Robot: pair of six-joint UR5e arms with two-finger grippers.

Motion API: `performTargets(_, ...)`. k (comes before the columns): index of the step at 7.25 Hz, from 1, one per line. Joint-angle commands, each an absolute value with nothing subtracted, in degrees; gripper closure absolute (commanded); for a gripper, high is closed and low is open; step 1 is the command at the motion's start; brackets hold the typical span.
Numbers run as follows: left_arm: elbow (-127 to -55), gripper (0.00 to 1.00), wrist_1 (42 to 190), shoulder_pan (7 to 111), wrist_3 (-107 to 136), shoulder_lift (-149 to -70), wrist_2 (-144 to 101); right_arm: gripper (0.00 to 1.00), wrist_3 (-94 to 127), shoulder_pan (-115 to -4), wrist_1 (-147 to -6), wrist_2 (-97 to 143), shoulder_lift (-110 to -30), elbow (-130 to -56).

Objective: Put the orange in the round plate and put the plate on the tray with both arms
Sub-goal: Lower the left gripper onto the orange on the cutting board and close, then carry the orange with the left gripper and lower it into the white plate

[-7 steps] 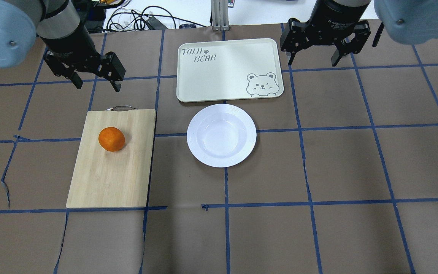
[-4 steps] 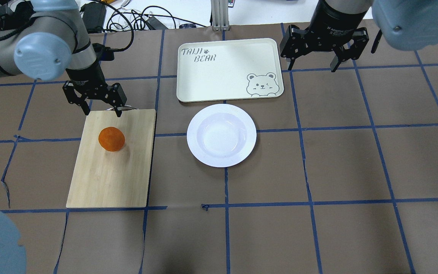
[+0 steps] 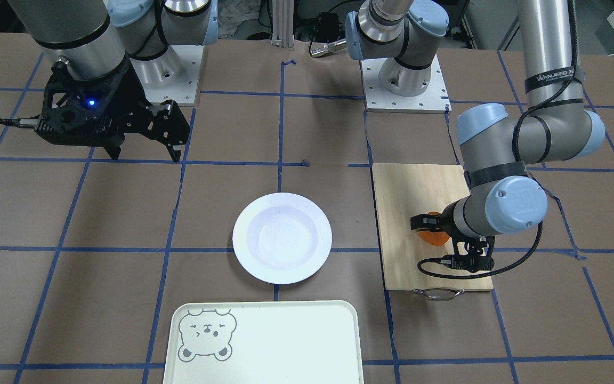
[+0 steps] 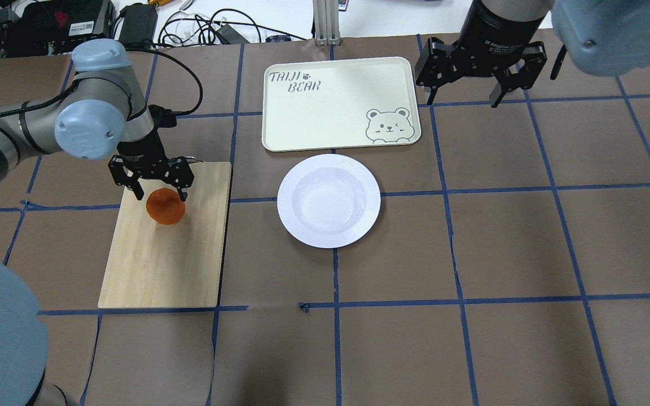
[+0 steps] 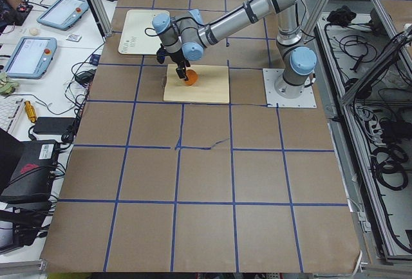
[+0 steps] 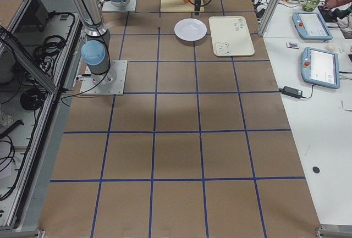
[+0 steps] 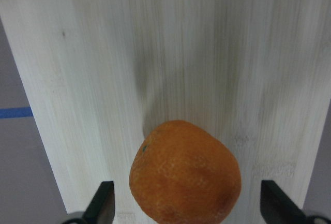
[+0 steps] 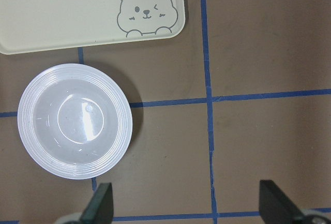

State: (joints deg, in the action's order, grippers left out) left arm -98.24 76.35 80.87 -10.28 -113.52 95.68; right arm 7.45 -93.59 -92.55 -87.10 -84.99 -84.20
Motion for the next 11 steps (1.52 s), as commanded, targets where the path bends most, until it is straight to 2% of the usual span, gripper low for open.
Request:
performTargets(1, -99.92, 0.02, 75.77, 80.60, -8.44, -114.08, 95.54, 0.00, 7.47, -93.60, -92.55, -87.10, -84.99, -84.20)
performTargets(2, -99.93, 0.12, 75.76, 80.51, -9.39, -114.26, 95.62, 0.00, 7.38, -93.43, -92.55, -87.10, -84.99, -84.20)
performTargets(3, -99.84, 0.39, 75.76, 80.59, -9.23, -114.26, 95.71, 0.00, 7.30, -93.43, -92.55, -87.10, -84.99, -84.20)
performTargets(4, -99.32, 0.80, 75.85, 80.60, -8.79, -114.17, 95.80, 0.00, 7.38, -93.43, -92.55, -87.10, -84.99, -84.20)
performTargets(5, -98.53, 1.00, 75.76, 80.51, -8.96, -113.56, 95.89, 0.00, 7.38, -93.34, -92.55, -87.10, -84.99, -84.20)
performTargets(8, -94.40, 1.00, 79.88, 82.78, -4.52, -111.28, 89.79, 0.00, 7.38, -93.51, -92.55, -87.28, -84.99, -84.20)
performTargets(11, -93.08, 1.00, 79.11, 95.76, 18.29, -111.88, 84.81, 0.00, 7.38, -93.43, -92.55, -87.54, -84.99, -84.29)
